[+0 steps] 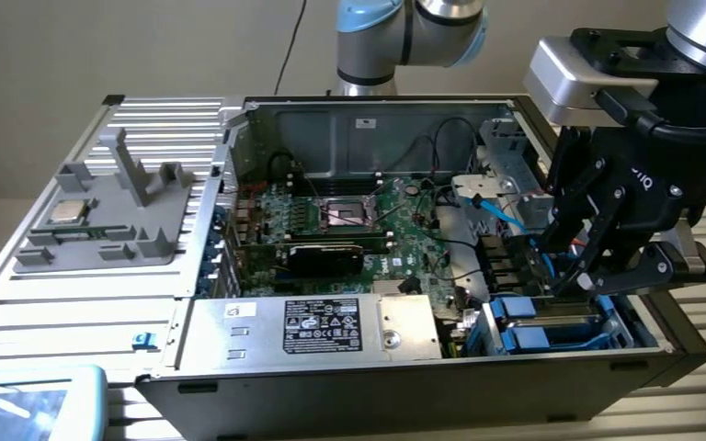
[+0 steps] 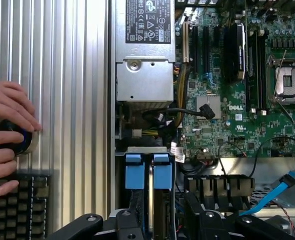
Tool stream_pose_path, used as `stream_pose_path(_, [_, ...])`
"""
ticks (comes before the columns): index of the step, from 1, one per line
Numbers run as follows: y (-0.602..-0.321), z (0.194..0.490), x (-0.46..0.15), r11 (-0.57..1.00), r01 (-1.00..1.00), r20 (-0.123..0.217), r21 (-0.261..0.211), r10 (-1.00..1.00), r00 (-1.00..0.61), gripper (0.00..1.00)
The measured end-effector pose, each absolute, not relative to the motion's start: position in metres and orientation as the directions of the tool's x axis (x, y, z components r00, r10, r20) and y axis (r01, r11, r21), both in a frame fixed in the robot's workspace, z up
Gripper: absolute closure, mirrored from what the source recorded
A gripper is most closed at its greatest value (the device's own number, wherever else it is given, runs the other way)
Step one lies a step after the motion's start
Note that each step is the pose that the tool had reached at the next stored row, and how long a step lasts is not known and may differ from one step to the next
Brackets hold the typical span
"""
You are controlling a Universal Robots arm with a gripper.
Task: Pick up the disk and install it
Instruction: 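Insert the first disk wire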
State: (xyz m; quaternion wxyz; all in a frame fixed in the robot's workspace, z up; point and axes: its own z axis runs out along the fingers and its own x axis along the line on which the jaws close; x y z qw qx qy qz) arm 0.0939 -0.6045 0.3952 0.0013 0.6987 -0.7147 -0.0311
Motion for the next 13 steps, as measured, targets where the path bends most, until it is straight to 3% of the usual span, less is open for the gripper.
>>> stream_pose_path(9, [-0.6016,0.3952,0.0946,0.022,-0.999,-0.042,0.035,-0.999,-0.024,0.55])
stream_pose_path(13, [-0.6010,0.3952,0.0957,0.024,-0.999,-0.042,0.030,-0.999,-0.026,0.47])
